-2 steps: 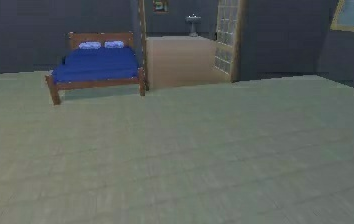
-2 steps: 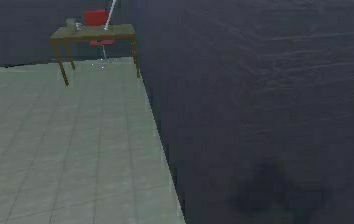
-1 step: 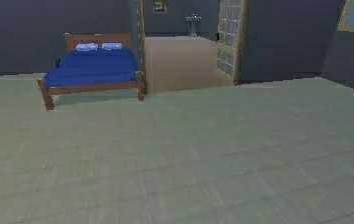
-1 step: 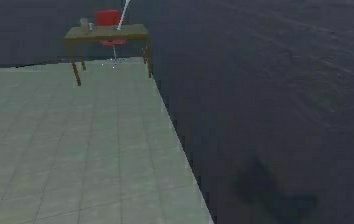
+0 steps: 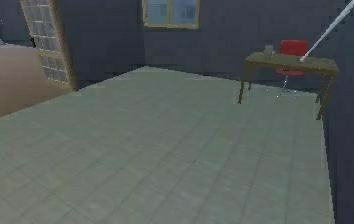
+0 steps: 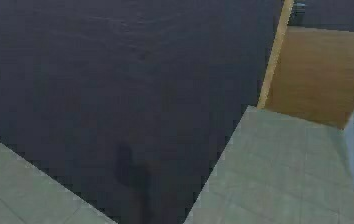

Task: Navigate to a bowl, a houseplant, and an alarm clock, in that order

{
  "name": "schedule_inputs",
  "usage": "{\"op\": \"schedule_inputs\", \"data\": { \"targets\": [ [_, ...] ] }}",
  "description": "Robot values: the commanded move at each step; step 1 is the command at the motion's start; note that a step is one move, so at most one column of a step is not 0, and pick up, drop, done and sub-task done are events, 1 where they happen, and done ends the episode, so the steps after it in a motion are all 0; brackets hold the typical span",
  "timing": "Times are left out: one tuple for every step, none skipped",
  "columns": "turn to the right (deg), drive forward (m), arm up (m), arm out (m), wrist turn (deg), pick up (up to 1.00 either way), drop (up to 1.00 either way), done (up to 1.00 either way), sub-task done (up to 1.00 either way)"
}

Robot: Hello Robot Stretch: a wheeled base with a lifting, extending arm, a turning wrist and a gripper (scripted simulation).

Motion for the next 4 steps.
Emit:
{"op": "schedule_inputs", "data": {
  "targets": [
    [27.0, 0.00, 0.00, 0.00, 0.0, 0.00, 0.00, 0.00, 0.00],
    [0.0, 1.00, 0.00, 0.00, 0.0, 0.00, 0.00, 0.00, 0.00],
    [3.0, 0.00, 0.00, 0.00, 0.0, 0.00, 0.00, 0.00, 0.00],
    [0.0, 1.00, 0.00, 0.00, 0.0, 0.00, 0.00, 0.00, 0.00]
  ]
}}
